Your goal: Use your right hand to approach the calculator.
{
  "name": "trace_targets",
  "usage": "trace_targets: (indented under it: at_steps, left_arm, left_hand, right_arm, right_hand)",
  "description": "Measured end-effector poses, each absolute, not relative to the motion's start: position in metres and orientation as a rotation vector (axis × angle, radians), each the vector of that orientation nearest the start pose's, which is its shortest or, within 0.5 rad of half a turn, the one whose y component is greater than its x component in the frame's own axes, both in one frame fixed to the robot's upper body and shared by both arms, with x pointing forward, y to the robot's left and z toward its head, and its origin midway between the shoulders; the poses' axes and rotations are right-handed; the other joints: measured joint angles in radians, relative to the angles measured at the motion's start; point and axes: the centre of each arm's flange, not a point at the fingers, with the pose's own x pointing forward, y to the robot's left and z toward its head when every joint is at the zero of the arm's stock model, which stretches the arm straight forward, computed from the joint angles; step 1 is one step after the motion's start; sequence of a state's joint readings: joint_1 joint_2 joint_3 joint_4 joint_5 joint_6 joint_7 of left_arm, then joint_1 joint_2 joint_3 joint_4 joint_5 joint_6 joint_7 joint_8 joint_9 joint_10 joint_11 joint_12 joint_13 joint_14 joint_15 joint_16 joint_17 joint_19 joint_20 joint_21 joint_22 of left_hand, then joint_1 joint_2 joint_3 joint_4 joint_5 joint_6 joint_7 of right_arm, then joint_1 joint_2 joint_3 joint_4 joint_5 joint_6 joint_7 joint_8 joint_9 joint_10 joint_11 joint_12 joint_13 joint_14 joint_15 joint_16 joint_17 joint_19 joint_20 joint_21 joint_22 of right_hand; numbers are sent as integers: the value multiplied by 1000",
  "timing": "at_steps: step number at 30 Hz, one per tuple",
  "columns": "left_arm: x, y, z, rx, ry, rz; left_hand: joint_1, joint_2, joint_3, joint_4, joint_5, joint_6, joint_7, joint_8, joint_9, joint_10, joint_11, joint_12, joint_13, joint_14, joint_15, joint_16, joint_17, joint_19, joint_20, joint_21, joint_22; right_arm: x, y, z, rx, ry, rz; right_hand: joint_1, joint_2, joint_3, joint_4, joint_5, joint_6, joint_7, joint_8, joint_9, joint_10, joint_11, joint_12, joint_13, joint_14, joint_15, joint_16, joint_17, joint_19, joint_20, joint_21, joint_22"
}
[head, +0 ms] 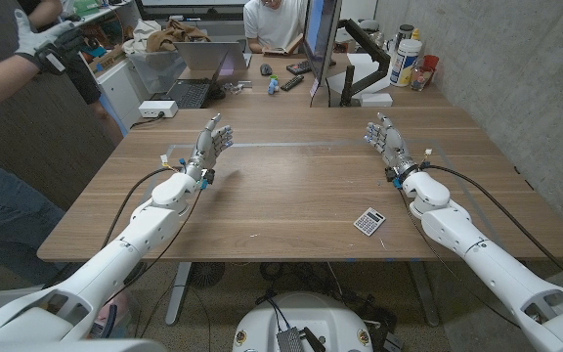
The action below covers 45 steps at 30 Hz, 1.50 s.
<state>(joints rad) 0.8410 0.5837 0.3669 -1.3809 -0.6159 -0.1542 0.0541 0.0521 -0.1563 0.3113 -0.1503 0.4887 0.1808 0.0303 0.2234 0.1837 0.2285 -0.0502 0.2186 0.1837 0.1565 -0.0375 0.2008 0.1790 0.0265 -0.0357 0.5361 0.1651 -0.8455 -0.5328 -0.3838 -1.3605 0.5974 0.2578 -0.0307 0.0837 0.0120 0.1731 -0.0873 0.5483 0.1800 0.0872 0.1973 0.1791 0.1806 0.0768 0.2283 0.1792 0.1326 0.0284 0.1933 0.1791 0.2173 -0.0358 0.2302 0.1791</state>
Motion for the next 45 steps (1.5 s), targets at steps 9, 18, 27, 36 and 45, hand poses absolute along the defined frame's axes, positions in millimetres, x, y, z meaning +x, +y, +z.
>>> trace_targets:
  at_steps: [9, 18, 27, 36, 45]
  left_arm:
    - [648, 310, -16, 46, -520, -127]
    - [644, 309, -16, 48, -512, -116]
    - [642, 306, -15, 48, -506, -115]
    - [639, 304, -14, 54, -497, -117]
    - [636, 302, -15, 62, -489, -118]
  left_hand:
    - [5, 5, -4, 4, 0, 11, 0, 0, 0, 3, 0, 0, 0, 2, -2, 0, 0, 0, 0, -4, 0]
    - [5, 5, -4, 4, 8, 14, -4, 0, 0, 11, 0, 4, 0, 8, 1, 0, 0, 4, 4, -8, 0]
    - [9, 9, -4, 4, 8, 23, -2, 0, 0, 12, -1, 4, 0, 8, 1, 0, 0, 9, -2, -15, 0]
    - [9, 9, -7, 8, 8, 23, -2, 0, 0, 12, -1, 4, 0, 8, 1, 0, 0, 9, -2, -19, 0]
    - [16, 8, -12, 4, 9, 23, -2, 0, 0, 12, -1, 4, 0, 8, 1, 0, 0, 9, -1, -22, 0]
  right_arm:
    - [643, -285, -19, -21, -611, 183]
    - [639, -287, -22, -23, -622, 190]
    - [634, -289, -23, -27, -638, 204]
    - [628, -291, -22, -36, -655, 212]
    - [624, -292, -21, -55, -669, 222]
  right_hand:
    - [9, 9, 0, 0, 8, 4, -7, 0, 0, 5, -5, 0, 0, 9, -2, 0, 0, 4, -4, 0, 0]
    - [16, 16, 4, -4, 8, 8, -22, 0, 0, 11, -11, 0, 0, 9, -2, 0, 0, 4, -4, 0, 0]
    - [16, 16, 4, -4, 8, 10, -23, 0, 0, 11, -11, 0, 0, 9, -2, 0, 0, 3, -4, 0, 0]
    - [20, 20, 4, -4, 8, 21, -34, 2, 0, 14, -14, 0, 0, 9, -2, 0, 0, 3, -4, -3, 0]
    - [25, 25, 7, -7, 8, 34, -48, 8, 0, 18, -18, 0, 0, 16, -2, 0, 0, 3, -4, -5, 0]
